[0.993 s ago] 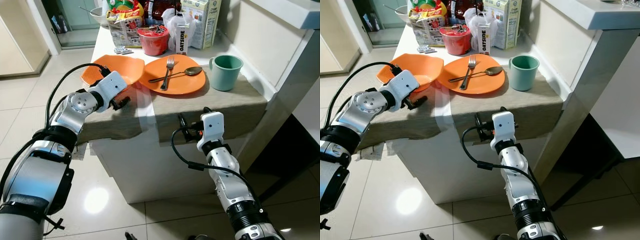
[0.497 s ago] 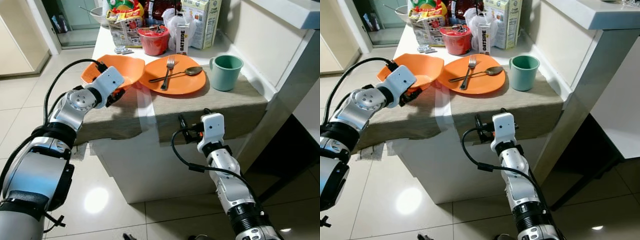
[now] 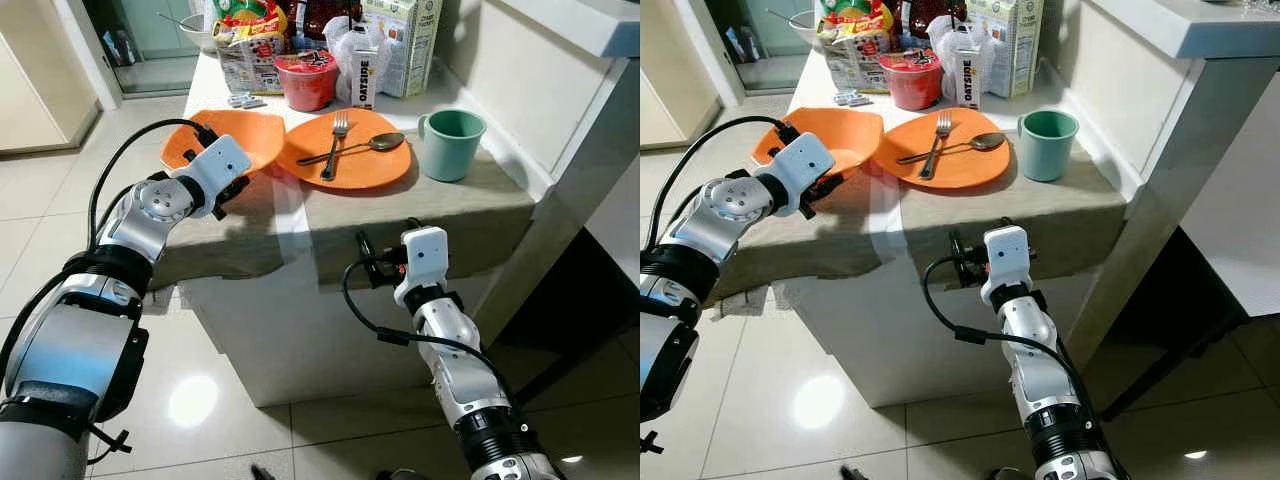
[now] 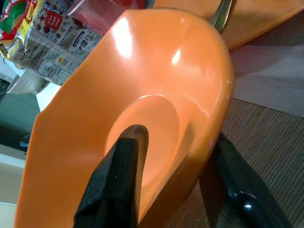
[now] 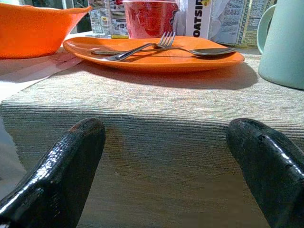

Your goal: Setting the table

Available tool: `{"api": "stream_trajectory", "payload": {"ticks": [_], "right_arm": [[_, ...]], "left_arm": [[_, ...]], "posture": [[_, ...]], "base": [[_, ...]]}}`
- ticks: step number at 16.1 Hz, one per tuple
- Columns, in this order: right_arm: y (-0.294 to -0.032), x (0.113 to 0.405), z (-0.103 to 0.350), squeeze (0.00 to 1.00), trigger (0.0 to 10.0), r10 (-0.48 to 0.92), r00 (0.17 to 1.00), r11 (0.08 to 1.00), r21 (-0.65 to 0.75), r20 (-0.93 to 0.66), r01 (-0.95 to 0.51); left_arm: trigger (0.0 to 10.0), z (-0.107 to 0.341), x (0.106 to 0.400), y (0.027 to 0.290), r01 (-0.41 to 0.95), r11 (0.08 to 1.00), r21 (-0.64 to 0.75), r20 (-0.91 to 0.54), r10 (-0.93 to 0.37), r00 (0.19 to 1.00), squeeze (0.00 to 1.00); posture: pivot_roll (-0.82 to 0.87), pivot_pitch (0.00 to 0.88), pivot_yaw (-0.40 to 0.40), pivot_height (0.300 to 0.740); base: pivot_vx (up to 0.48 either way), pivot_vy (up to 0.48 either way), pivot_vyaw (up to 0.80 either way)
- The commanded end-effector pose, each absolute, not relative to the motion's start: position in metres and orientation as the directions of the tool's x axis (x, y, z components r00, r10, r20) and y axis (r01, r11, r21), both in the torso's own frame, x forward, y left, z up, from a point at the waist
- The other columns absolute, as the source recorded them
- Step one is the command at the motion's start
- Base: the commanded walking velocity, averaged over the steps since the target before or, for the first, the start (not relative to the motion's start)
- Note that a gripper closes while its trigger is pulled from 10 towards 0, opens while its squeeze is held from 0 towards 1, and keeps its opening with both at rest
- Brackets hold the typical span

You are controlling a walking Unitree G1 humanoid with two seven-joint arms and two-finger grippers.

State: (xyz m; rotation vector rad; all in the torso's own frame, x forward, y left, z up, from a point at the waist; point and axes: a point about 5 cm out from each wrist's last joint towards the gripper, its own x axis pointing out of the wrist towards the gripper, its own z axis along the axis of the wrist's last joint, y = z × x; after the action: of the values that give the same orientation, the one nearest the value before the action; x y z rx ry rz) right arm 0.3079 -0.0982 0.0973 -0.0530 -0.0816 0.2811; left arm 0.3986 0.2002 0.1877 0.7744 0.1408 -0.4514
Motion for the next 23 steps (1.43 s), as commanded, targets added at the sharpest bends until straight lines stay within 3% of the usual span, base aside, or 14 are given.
{"api": "stream_trajectory", "payload": {"ticks": [1, 10, 13, 18, 23], "right_arm": [[-0.095, 0.306, 0.096, 0.00, 10.0, 0.293, 0.954, 0.955, -0.064, 0.056, -0.289], [-0.094, 0.307, 0.095, 0.00, 10.0, 0.296, 0.954, 0.954, -0.059, 0.048, -0.293], [-0.093, 0.306, 0.095, 0.00, 10.0, 0.298, 0.953, 0.954, -0.057, 0.046, -0.296], [-0.092, 0.309, 0.096, 0.00, 10.0, 0.308, 0.951, 0.951, -0.041, 0.038, -0.306], [-0.093, 0.314, 0.099, 0.00, 10.0, 0.311, 0.949, 0.950, -0.044, 0.042, -0.310]], "left_arm": [[0.0, 0.188, 0.399, 0.200, 0.459, 0.612, 0.644, -0.303, -0.347, 0.888, 0.00], [0.0, 0.189, 0.398, 0.199, 0.485, 0.591, 0.645, -0.308, -0.379, 0.872, 0.00], [0.0, 0.193, 0.397, 0.200, 0.478, 0.562, 0.675, -0.290, -0.394, 0.872, 0.00], [0.0, 0.205, 0.388, 0.197, 0.429, 0.429, 0.795, -0.194, -0.490, 0.850, 0.00], [0.0, 0.211, 0.376, 0.202, 0.368, 0.402, 0.838, -0.116, -0.529, 0.841, 0.00]], "posture": [[-0.09, 0.038, 0.076, 0.740], [-0.09, 0.041, 0.076, 0.740], [-0.09, 0.044, 0.077, 0.740], [-0.07, 0.045, 0.070, 0.740], [-0.06, 0.041, 0.062, 0.740]], "base": [[0.000, 0.000, 0.00], [0.000, 0.000, 0.00], [0.000, 0.000, 0.00], [0.000, 0.000, 0.00], [0.000, 0.000, 0.00]]}}
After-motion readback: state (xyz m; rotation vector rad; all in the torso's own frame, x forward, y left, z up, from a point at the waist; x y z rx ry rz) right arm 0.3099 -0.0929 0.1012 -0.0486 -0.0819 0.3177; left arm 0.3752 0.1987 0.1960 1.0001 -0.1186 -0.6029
